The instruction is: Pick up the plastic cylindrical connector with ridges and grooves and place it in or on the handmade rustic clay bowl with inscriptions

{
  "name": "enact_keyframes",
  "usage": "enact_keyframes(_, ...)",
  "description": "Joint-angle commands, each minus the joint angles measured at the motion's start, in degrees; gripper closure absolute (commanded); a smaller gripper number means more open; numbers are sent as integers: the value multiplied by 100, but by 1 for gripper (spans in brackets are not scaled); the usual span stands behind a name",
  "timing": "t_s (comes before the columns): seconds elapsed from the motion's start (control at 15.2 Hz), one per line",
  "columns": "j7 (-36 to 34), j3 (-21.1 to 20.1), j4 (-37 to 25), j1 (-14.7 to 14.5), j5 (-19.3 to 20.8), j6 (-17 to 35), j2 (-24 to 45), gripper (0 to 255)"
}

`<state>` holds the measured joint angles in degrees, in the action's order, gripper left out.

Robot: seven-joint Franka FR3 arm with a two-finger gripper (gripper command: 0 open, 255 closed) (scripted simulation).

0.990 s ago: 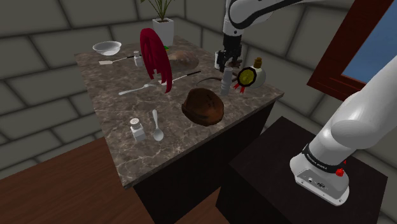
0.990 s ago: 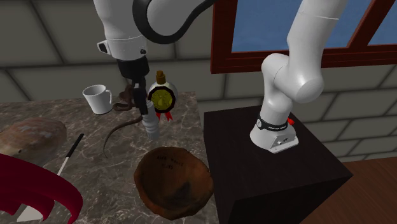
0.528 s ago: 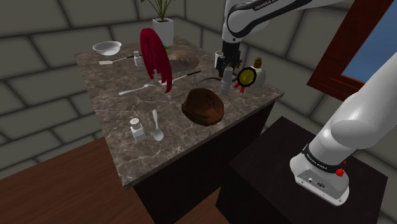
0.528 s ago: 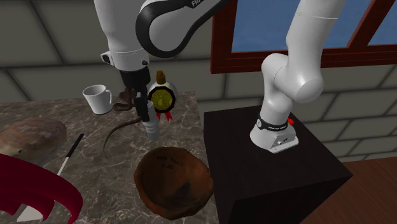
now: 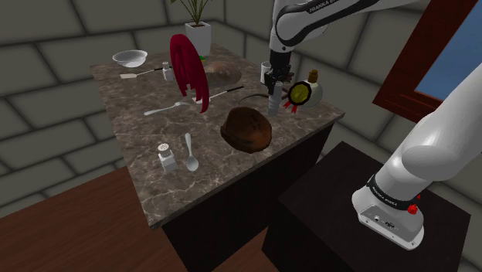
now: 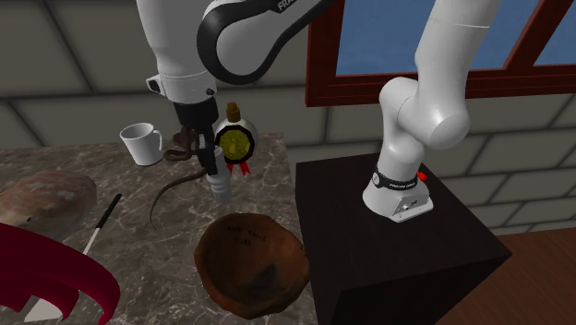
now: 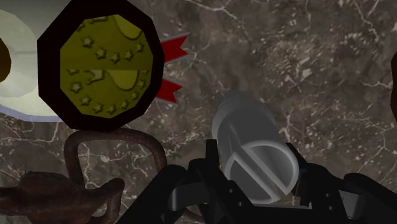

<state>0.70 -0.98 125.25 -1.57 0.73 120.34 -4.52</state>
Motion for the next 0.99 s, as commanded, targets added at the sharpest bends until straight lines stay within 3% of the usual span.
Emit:
enact_keyframes(0.0,0,0,1,0,0,0,1,255)
enact_keyframes(0.46,0,0,2,0,0,1,2,255)
enact_keyframes(0.92,9,1,-355,-1,-7,-535,-178,255)
